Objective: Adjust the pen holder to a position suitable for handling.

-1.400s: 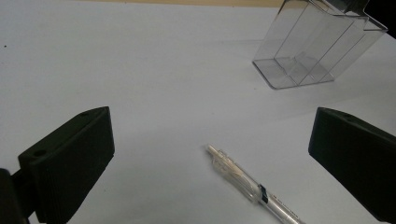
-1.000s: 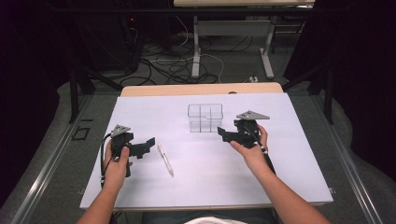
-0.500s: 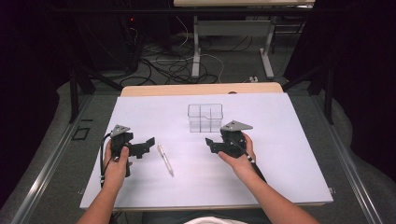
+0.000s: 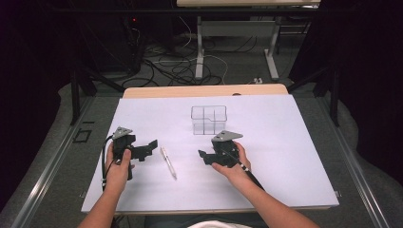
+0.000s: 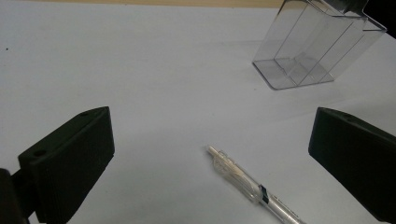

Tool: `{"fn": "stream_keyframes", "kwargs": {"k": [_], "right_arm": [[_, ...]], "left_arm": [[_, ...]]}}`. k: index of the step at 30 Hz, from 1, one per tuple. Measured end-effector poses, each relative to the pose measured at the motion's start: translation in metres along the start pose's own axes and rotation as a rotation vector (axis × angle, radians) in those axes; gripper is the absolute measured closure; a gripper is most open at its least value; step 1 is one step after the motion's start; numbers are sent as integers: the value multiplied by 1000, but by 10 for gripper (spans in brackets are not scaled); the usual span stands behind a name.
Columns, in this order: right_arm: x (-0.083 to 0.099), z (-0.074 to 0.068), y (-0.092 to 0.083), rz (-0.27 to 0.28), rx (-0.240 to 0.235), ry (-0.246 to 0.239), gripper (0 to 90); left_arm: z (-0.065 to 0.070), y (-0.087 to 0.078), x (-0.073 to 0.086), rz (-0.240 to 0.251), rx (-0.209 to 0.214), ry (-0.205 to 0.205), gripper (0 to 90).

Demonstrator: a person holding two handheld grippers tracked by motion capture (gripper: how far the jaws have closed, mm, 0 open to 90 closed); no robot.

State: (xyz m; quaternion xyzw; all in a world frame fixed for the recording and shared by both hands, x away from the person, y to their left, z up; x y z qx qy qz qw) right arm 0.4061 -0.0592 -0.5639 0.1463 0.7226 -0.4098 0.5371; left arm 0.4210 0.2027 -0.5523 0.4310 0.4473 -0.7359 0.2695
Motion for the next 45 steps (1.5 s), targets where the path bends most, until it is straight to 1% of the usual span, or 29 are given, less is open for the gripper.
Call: {"fn": "stream_keyframes", "kwargs": {"k": [1,3,5,6,7,8,10,11,13,15,16,17,18,19,21,26,29,30,31,32,33,35,36,37,38,40,41,43,45], "right_arm": [[1,-1,0,-14,-5,3,326],[2,-3,3,-18,-9,12,325],[5,-6,6,-42,-19,-5,325],[6,-8,9,-47,-14,-15,328],[9,-10,10,-70,-13,-29,341],[9,-13,14,-53,-19,-28,343],[13,-20,16,-86,-36,-38,343],[14,-24,19,-78,-43,-42,343],[16,-33,23,-84,-52,-55,345],[17,-42,28,-63,-74,-66,348],[18,-45,29,-75,-84,-82,348],[18,-50,32,-67,-91,-81,350],[19,-53,35,-72,-100,-100,351],[20,-57,36,-83,-98,-100,351],[19,-63,41,-78,-119,-103,357],[19,-82,51,-75,-140,-70,393],[17,-91,55,-60,-149,-89,451],[17,-95,56,-62,-149,-70,469],[16,-97,57,-72,-159,-82,498],[15,-100,58,-64,-159,-73,535],[14,-102,57,-85,-166,-68,561],[9,-106,59,-90,-176,-32,614],[7,-107,59,-110,-183,-23,632],[4,-108,59,-121,-176,8,646],[2,-108,60,-131,-176,17,663],[-2,-108,63,-147,-174,44,687],[-3,-108,63,-186,-176,51,692],[-5,-108,64,-204,-181,97,697],[-6,-108,65,-244,-182,132,698]], "left_arm": [[0,0,0,1,0,-1,4],[0,0,0,1,-1,-1,4],[0,0,0,2,2,0,4],[0,0,0,2,3,-1,3],[0,0,0,2,3,0,3],[0,0,0,0,0,1,4],[0,0,0,1,0,1,3],[0,0,0,0,0,0,3],[0,-1,0,-9,4,1,4],[-1,-1,0,-9,4,2,4],[-1,0,0,-9,4,1,4],[-1,0,0,-9,3,1,3],[-1,0,0,-10,5,1,4],[0,0,0,-9,5,0,3],[0,1,0,-3,5,0,4],[-1,0,0,-9,6,1,4],[-1,0,0,-12,7,0,3],[-1,0,0,-12,7,0,3],[-1,0,0,-11,7,0,3],[-1,0,0,-11,7,0,3],[-1,0,0,-11,7,0,3],[-1,0,0,-1,5,-3,3],[-1,0,0,-3,5,-3,4],[-1,0,-1,0,6,-4,3],[-1,0,-1,2,7,-4,4],[-2,-1,-1,3,5,-5,4],[-2,-1,-1,4,4,-6,3],[-2,-1,-1,4,3,-8,4],[-2,-1,-1,4,4,-8,4]]}}
Point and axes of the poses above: each handheld gripper's, and its own axes: y roughly forward along the jaws, x roughly out of its underside, z roughly to its right, the point moved 7 cm from there along y, roughly forward along the jaws, and after that the axes turned 7 degrees about z, right-handed, at the moved point
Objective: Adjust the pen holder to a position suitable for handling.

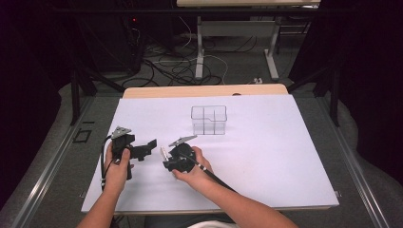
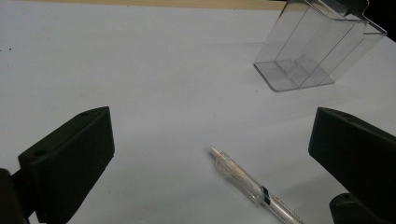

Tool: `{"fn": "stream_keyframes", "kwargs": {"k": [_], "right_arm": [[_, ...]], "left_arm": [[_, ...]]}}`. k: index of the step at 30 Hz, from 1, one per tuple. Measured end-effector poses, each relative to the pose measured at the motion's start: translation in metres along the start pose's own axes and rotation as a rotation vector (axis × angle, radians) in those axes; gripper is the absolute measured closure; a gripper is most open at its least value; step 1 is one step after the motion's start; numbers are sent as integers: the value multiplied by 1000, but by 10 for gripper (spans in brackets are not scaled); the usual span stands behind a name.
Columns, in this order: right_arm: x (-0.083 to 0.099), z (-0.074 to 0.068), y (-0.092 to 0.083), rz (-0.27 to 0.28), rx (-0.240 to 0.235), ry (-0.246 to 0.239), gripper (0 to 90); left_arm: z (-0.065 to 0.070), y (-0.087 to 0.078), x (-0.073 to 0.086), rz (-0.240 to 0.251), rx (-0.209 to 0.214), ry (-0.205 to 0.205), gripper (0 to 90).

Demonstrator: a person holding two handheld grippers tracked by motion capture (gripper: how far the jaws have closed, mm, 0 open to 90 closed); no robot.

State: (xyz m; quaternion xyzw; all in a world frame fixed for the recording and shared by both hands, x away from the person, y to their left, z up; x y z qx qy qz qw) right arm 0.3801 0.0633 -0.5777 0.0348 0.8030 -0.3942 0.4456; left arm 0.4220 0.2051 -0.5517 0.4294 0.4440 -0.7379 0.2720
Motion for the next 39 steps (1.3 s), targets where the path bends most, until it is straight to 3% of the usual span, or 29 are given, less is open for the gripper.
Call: {"fn": "stream_keyframes", "kwargs": {"k": [4,6,7,8,9,10,13,14,15,19,21,22,24,25,35,36,37,38,39], "right_arm": [[-4,1,3,-60,10,7,729],[-5,2,4,-98,38,34,733],[-7,2,7,-77,40,51,739],[-7,3,5,-124,36,51,739],[-7,3,6,-133,33,79,739],[-10,4,9,-91,23,64,730],[-10,9,10,-142,58,54,740],[-10,8,11,-160,56,84,736],[-10,11,11,-170,61,71,736],[-9,8,12,-216,67,134,740],[-9,10,17,-182,65,128,740],[-7,10,14,-226,75,132,740],[-7,10,18,-201,67,155,739],[-6,10,15,-239,77,148,739],[-4,11,17,-256,74,162,739],[-4,11,21,-224,70,173,738],[-3,11,19,-262,69,167,735],[-2,12,21,-262,74,170,734],[-1,12,24,-239,70,169,732]], "left_arm": [[0,0,0,-4,-1,12,4],[-1,0,0,-3,-1,11,3],[-1,0,0,-3,-1,10,4],[-1,0,0,-7,-1,8,3],[-1,0,0,-9,-2,8,4],[-1,0,0,-9,-2,7,4],[-1,0,0,-10,-2,9,4],[-1,0,0,-11,-1,10,3],[-1,0,0,-11,-1,11,4],[-1,0,0,-11,-1,10,4],[-1,0,0,-11,-1,9,4],[-1,0,1,-11,0,9,4],[-1,0,1,-12,-1,9,4],[-1,0,1,-12,0,10,4],[0,1,1,-5,1,9,4],[0,1,0,-5,1,9,4],[0,1,1,-5,2,10,4],[0,1,1,-5,2,9,4],[0,1,1,-6,0,8,3]]}}
Point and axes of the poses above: each handheld gripper's, and its own axes: y roughly forward along the jaws, x roughly out of its underside, z roughly to its right, the point moved 7 cm from there along y, roughly forward along the jaws, and after that the axes turned 7 degrees about z, right-handed, at the moved point
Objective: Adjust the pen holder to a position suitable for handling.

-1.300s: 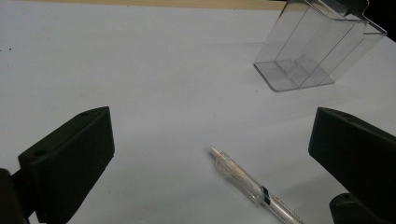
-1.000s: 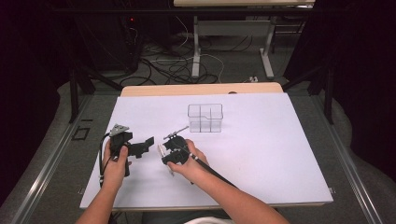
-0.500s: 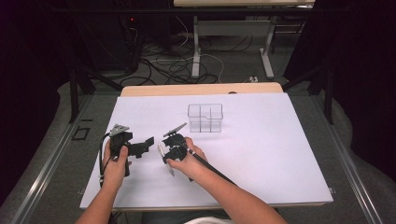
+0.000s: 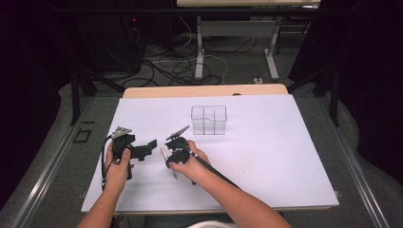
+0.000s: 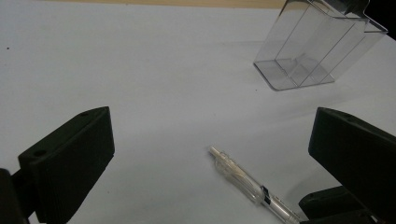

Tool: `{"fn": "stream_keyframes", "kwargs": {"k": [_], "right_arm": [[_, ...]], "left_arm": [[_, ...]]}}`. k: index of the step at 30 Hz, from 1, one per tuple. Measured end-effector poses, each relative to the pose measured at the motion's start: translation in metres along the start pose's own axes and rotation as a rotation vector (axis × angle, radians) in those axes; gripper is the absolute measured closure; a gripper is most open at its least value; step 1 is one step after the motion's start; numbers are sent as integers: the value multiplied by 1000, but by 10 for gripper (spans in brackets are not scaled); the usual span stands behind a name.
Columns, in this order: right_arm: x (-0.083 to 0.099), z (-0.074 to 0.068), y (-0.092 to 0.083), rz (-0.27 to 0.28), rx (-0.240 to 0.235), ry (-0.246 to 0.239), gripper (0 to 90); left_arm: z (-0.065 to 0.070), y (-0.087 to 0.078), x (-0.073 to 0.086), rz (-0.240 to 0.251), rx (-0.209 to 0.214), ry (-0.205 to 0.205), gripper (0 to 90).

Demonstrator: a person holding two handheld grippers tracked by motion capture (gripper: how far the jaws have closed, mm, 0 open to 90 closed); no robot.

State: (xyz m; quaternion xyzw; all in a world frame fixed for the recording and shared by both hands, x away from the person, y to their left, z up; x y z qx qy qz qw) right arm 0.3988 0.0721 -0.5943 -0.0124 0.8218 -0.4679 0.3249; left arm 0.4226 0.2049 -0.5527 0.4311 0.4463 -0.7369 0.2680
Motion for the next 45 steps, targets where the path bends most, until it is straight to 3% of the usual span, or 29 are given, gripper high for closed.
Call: {"fn": "stream_keyframes", "kwargs": {"k": [2,3,6,7,9,11,21,33,40,44,45], "right_arm": [[2,1,0,-39,9,0,733],[1,0,4,-10,0,5,733],[4,1,4,-45,18,2,747],[3,1,7,-17,11,6,757],[4,2,4,-57,19,-1,766],[3,2,7,-20,12,29,775],[4,0,7,-35,1,87,795],[4,2,6,-37,-19,98,796],[2,3,-2,-11,-27,59,796],[-1,6,-9,15,-34,-8,796],[1,8,-16,-53,-12,-28,796]], "left_arm": [[0,0,0,1,-1,-1,4],[0,0,0,1,-2,0,4],[0,0,0,1,-1,0,4],[0,0,0,0,-2,0,4],[0,0,0,-2,-2,-1,3],[0,0,0,-2,-1,1,4],[0,0,0,-1,-1,1,4],[-1,0,0,0,-3,4,4],[0,-1,-1,7,-4,5,4],[-2,-3,-2,7,-8,4,4],[-3,-4,-2,15,-14,0,4]]}}
Point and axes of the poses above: each handheld gripper's, and its own axes: y roughly forward along the jaws, x roughly out of its underside, z roughly to its right, the point moved 7 cm from there along y, roughly forward along the jaws, and after that the axes turned 7 degrees about z, right-handed, at the moved point
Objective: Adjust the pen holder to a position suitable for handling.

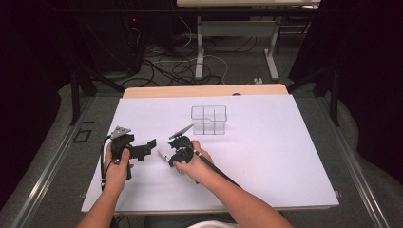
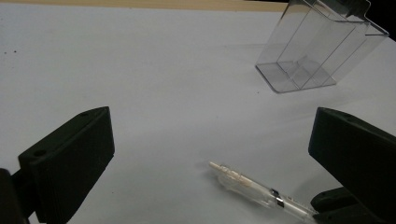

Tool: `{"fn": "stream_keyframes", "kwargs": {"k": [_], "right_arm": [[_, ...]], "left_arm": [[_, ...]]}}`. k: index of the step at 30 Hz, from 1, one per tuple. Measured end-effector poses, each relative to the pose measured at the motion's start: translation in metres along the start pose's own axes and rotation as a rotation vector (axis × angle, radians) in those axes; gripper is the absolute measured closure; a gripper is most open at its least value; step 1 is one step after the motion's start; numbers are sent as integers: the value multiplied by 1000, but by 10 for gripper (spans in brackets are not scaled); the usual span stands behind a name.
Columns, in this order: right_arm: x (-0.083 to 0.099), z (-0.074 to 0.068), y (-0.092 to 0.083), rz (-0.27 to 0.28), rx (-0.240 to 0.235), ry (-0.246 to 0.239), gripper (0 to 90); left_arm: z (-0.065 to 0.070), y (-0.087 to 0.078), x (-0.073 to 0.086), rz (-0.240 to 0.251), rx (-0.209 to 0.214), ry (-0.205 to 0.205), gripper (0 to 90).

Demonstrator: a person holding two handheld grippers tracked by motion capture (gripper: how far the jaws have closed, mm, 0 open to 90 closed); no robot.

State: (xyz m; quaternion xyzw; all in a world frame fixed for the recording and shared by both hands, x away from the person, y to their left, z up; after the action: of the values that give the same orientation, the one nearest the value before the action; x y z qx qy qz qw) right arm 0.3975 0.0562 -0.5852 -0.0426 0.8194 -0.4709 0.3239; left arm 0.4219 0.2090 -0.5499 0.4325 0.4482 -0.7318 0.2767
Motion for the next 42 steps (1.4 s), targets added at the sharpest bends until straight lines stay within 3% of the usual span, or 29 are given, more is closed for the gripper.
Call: {"fn": "stream_keyframes", "kwargs": {"k": [1,3,5,6,8,9,10,11,20,23,26,27,30,34,35,36,38,39,42], "right_arm": [[-2,1,1,47,1,-3,796],[-2,3,-4,66,1,-20,797],[-5,7,-8,111,-14,-74,797],[-3,7,-12,100,-8,-65,797],[-3,10,-18,115,8,-114,797],[-4,8,-19,163,-3,-112,797],[-1,12,-25,129,17,-155,796],[0,12,-28,130,6,-165,797],[5,30,-60,176,22,-250,797],[7,37,-70,177,24,-261,797],[9,45,-81,180,15,-242,797],[10,48,-84,178,8,-241,797],[10,57,-93,175,9,-221,797],[11,64,-101,155,3,-193,797],[8,66,-99,215,-7,-199,797],[12,66,-105,141,-1,-183,797],[11,70,-106,144,-6,-207,797],[12,70,-108,130,-6,-186,797],[12,72,-112,125,-11,-199,797]], "left_arm": [[-1,0,0,1,1,-4,4],[-2,-2,0,-9,1,-4,4],[-3,-2,0,-8,-2,-6,4],[-3,-3,0,-8,-3,-7,4],[-3,-2,-1,-2,-5,-7,4],[-2,-3,-1,-9,0,-5,4],[-1,-2,-1,-5,6,-4,4],[1,-1,-2,7,11,0,3],[12,-1,-3,2,45,54,3],[17,0,-2,1,66,91,3],[26,2,-2,1,89,119,3],[29,2,-2,0,96,144,3],[42,4,0,-23,109,277,3],[59,8,6,-50,88,447,3],[63,9,7,-58,89,479,3],[66,9,7,-54,88,514,3],[71,9,6,-47,91,573,3],[74,9,6,-45,90,598,3],[81,9,6,-43,100,630,5]]}}
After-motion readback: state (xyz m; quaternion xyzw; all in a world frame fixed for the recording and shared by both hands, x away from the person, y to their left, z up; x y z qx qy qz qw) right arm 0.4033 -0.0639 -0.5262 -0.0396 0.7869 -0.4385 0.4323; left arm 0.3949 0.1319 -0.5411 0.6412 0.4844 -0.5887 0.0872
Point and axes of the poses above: each handheld gripper's, and its own axes: y roughly forward along the jaws, x roughly out of its underside, z roughly to its right, the point moved 7 cm from there along y, roughly forward along the jaws, and after that the axes turned 7 degrees about z, right-handed, at the moved point
